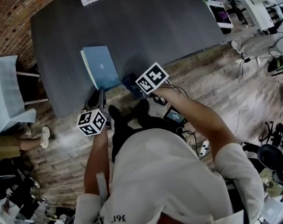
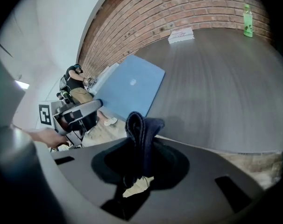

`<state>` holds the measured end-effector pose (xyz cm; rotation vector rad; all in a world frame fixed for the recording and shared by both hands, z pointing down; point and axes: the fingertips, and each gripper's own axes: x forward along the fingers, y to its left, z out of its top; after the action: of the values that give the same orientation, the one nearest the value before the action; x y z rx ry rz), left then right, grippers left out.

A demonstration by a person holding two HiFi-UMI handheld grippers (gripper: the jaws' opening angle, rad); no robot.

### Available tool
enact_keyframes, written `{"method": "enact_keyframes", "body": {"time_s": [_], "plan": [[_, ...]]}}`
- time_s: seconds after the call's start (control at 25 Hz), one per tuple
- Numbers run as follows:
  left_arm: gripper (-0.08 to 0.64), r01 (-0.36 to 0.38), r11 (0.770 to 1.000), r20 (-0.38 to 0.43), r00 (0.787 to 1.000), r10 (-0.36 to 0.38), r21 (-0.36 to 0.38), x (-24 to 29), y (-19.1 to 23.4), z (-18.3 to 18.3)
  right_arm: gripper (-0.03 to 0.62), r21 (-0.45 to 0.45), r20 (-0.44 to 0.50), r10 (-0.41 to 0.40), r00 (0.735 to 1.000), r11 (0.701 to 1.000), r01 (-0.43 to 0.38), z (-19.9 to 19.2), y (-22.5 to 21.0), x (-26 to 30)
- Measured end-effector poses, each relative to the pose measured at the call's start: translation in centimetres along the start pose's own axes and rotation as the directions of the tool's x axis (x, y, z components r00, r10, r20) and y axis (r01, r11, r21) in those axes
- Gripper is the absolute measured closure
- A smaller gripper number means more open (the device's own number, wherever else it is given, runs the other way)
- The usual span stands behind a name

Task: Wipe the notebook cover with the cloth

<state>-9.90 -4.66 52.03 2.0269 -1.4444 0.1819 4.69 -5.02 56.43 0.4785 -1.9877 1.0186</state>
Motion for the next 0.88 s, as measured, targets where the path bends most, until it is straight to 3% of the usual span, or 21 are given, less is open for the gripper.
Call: {"method": "enact_keyframes", "body": {"time_s": [0.12, 0.24, 0.36, 0.44, 0.6, 0.76, 0.88], "plan": [[0.483, -0.011, 0.968, -0.028, 0.999, 0.018, 0.250, 0.9, -2.8, 1.7, 0.489, 0.022, 0.038, -0.017, 0.999, 1.000, 0.016, 0.3, -1.3, -1.3], [0.483, 0.028, 0.892, -0.061, 0.998, 0.000, 0.452, 2.2, -6.0, 2.5, 0.489, 0.052, 0.068, -0.031, 0.997, 0.998, 0.028, 0.3, -2.5, -2.4], [0.485, 0.097, 0.804, -0.115, 0.993, -0.036, 0.587, 3.9, -9.2, 2.2, 0.489, 0.077, 0.089, -0.041, 0.995, 0.996, 0.034, -0.1, -3.6, -3.3], [0.486, 0.141, 0.767, -0.159, 0.986, -0.051, 0.626, 5.2, -10.8, 1.5, 0.489, 0.091, 0.099, -0.049, 0.994, 0.995, 0.040, -0.5, -4.4, -3.8], [0.489, 0.202, 0.753, -0.233, 0.970, -0.066, 0.627, 8.3, -13.2, 0.0, 0.489, 0.130, 0.114, -0.068, 0.991, 0.990, 0.053, -1.6, -6.3, -5.0], [0.495, 0.274, 0.703, -0.308, 0.948, -0.082, 0.656, 11.7, -15.6, -1.5, 0.489, 0.177, 0.123, -0.086, 0.989, 0.982, 0.063, -3.1, -8.1, -6.1], [0.497, 0.326, 0.688, -0.374, 0.924, -0.085, 0.649, 13.5, -16.6, -3.3, 0.489, 0.205, 0.130, -0.100, 0.986, 0.976, 0.072, -4.5, -9.2, -6.8]]}}
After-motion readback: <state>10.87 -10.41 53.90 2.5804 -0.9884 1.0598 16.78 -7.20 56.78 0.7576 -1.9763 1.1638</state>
